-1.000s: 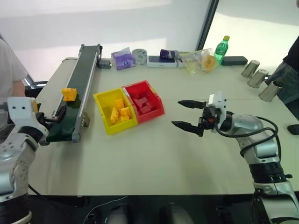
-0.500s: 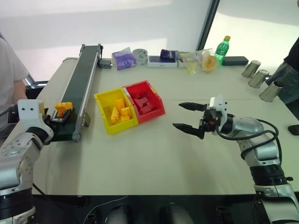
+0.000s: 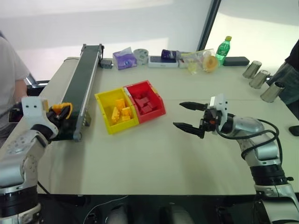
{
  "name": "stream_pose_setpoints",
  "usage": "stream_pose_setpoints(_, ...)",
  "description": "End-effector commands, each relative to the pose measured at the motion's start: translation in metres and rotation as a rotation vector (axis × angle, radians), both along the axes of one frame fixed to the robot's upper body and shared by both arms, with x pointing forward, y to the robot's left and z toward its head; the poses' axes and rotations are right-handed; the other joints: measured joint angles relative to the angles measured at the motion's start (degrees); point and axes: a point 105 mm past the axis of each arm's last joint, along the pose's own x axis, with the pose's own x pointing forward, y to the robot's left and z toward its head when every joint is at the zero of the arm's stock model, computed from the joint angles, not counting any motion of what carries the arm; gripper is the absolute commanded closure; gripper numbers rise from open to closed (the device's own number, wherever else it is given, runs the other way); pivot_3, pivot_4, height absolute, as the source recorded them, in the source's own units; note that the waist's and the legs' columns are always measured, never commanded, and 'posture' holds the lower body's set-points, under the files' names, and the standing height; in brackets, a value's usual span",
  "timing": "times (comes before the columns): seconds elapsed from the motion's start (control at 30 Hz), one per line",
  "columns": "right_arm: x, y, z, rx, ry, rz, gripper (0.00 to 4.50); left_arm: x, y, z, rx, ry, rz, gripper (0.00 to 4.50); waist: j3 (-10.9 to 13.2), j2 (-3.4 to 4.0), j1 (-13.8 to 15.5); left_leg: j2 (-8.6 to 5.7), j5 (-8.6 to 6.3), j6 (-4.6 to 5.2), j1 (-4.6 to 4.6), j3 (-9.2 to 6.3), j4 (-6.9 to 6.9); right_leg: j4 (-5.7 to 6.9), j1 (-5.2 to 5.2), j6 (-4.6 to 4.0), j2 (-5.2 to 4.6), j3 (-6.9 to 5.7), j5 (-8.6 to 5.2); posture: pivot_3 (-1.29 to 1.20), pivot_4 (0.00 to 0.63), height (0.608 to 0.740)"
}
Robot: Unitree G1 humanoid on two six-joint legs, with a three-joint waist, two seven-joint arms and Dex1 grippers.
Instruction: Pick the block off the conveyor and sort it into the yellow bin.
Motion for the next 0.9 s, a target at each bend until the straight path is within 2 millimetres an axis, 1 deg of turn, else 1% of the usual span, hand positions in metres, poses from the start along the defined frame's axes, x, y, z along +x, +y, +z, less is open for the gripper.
stream_pose_setpoints(0.03,-0.002,0.004,0.019,0.011,-0.070,0.013,0.00,0.004,-0.032,0.025,-0.016,-0.079,-0.114,3.16,0.00,0.00,-0.03,-0.01,0.00,0.00,0.01,0.00,0.00,0.00,0.01,0.00,0.00,0.00,0.00,0.00,0.150,0.740)
stream_pose_setpoints(0.13,-0.002,0.005,0.020,0.013,-0.072,0.013,0.00,0.018,-0.057,0.023,-0.027,-0.069,-0.168,3.16,0.00,0.00,-0.10,-0.01,0.00,-0.01,0.02,0.00,-0.01,0.00,0.01,0.00,0.04,0.00,0.00,0.00,0.150,0.740)
stream_pose_setpoints(0.3,-0.005,0.004,0.021,0.013,-0.079,0.008,0.00,0.049,-0.095,0.006,-0.017,-0.036,-0.217,3.16,0.00,0.00,-0.07,-0.11,0.01,-0.01,0.02,0.01,0.03,0.01,0.02,0.01,0.13,0.00,0.00,0.00,0.150,0.740)
stream_pose_setpoints(0.43,-0.006,0.004,0.022,0.014,-0.078,-0.004,0.00,0.061,-0.109,-0.005,-0.055,-0.027,-0.232,3.16,0.00,0.01,-0.22,-0.11,0.01,-0.01,0.01,0.02,0.02,0.01,0.00,0.02,0.12,0.01,0.00,0.00,0.150,0.740)
stream_pose_setpoints(0.5,-0.007,0.005,0.022,0.010,-0.079,-0.008,0.00,0.064,-0.112,-0.012,-0.062,-0.015,-0.236,3.16,0.00,0.01,-0.30,-0.09,0.02,-0.02,0.02,0.02,0.02,0.01,-0.01,0.02,0.12,0.01,0.00,0.00,0.150,0.740)
stream_pose_setpoints(0.57,-0.008,0.004,0.022,0.013,-0.079,-0.013,0.00,0.065,-0.110,-0.013,-0.077,-0.022,-0.227,2.11,0.00,0.01,-0.27,-0.09,0.02,-0.03,0.02,0.02,0.02,0.01,-0.02,0.02,0.12,0.01,0.00,0.00,0.150,0.740)
stream_pose_setpoints(0.6,-0.008,0.004,0.022,0.013,-0.078,-0.016,0.00,0.065,-0.110,-0.013,-0.082,-0.022,-0.229,1.71,0.00,0.01,-0.19,-0.09,0.02,-0.03,0.02,0.02,0.02,0.01,-0.02,0.02,0.12,0.01,0.00,0.00,0.150,0.740)
stream_pose_setpoints(0.63,-0.008,0.003,0.021,0.014,-0.076,-0.017,0.00,0.065,-0.109,-0.013,-0.082,-0.024,-0.229,1.19,0.00,0.01,-0.15,-0.09,0.02,-0.03,0.01,0.02,0.03,0.01,-0.01,0.02,0.12,0.01,0.00,0.00,0.150,0.740)
stream_pose_setpoints(0.67,-0.008,0.003,0.021,0.013,-0.074,-0.018,0.00,0.064,-0.109,-0.013,-0.082,-0.027,-0.231,0.78,0.00,0.01,-0.15,-0.10,0.02,-0.03,0.01,0.02,0.03,0.01,-0.01,0.02,0.12,0.01,0.00,0.00,0.150,0.740)
stream_pose_setpoints(0.7,-0.008,0.002,0.020,0.013,-0.072,-0.018,0.00,0.063,-0.110,-0.010,-0.079,-0.038,-0.243,0.13,0.00,0.01,-0.12,-0.09,0.02,-0.03,0.01,0.02,0.03,0.01,-0.01,0.02,0.13,0.01,0.00,0.00,0.150,0.740)
stream_pose_setpoints(0.73,-0.007,0.002,0.019,0.013,-0.071,-0.017,0.00,0.061,-0.110,-0.009,-0.073,-0.045,-0.249,0.02,0.00,0.00,-0.04,-0.10,0.02,-0.03,0.01,0.02,0.03,0.01,-0.01,0.02,0.13,0.01,0.00,0.00,0.150,0.740)
stream_pose_setpoints(0.83,-0.006,0.000,0.018,0.013,-0.069,-0.015,0.00,0.050,-0.102,-0.002,-0.077,-0.072,-0.261,0.02,0.00,0.01,-0.12,-0.09,0.02,-0.02,0.01,0.02,0.03,0.01,0.00,0.02,0.12,0.00,0.00,0.00,0.150,0.740)
stream_pose_setpoints(0.9,-0.006,-0.001,0.016,0.010,-0.066,-0.010,0.00,0.035,-0.082,-0.002,-0.053,-0.062,-0.243,0.02,0.00,0.01,-0.44,-0.04,0.02,-0.03,0.01,0.01,0.01,0.01,-0.01,0.03,0.11,0.01,0.00,0.00,0.150,0.740)
